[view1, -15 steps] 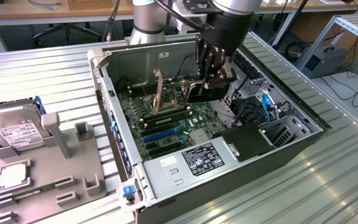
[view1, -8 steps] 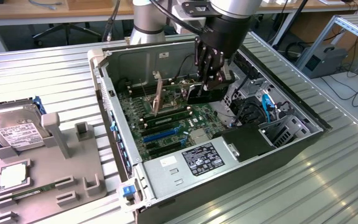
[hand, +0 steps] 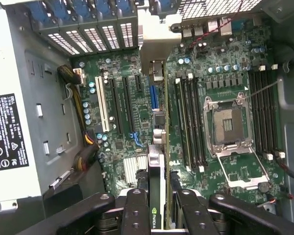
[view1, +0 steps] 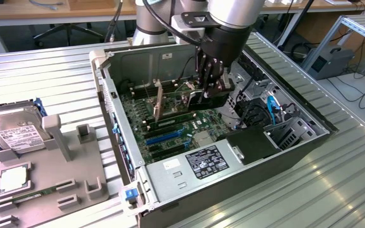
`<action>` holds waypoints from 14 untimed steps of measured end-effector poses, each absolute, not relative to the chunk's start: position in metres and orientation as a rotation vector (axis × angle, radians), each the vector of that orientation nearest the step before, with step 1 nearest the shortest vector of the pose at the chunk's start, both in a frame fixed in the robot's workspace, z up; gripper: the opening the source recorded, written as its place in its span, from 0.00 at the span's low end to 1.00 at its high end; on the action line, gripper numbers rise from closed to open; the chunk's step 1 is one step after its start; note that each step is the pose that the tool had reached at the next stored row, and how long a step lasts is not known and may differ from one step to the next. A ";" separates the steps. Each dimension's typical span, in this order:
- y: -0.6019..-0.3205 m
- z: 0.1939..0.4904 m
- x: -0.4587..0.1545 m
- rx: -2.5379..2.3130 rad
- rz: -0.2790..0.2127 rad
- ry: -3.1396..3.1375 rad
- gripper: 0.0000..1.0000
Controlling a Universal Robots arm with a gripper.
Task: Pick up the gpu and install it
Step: 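Insert the gpu into the slot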
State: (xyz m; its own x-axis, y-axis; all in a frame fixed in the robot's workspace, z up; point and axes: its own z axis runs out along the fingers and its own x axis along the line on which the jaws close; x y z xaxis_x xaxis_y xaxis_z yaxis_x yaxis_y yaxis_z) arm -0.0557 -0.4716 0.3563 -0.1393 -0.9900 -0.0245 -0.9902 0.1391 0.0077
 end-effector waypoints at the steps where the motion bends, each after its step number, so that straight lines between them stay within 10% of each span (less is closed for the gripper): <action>1: -0.472 0.353 -0.056 -2.052 0.034 2.361 0.27; 14: -0.471 0.328 -0.058 -2.076 0.034 2.341 0.27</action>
State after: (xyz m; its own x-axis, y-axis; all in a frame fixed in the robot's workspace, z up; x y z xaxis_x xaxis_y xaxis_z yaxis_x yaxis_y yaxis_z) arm -0.0577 -0.4707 0.3276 -0.1195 -0.9925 -0.0243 -0.9928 0.1194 0.0078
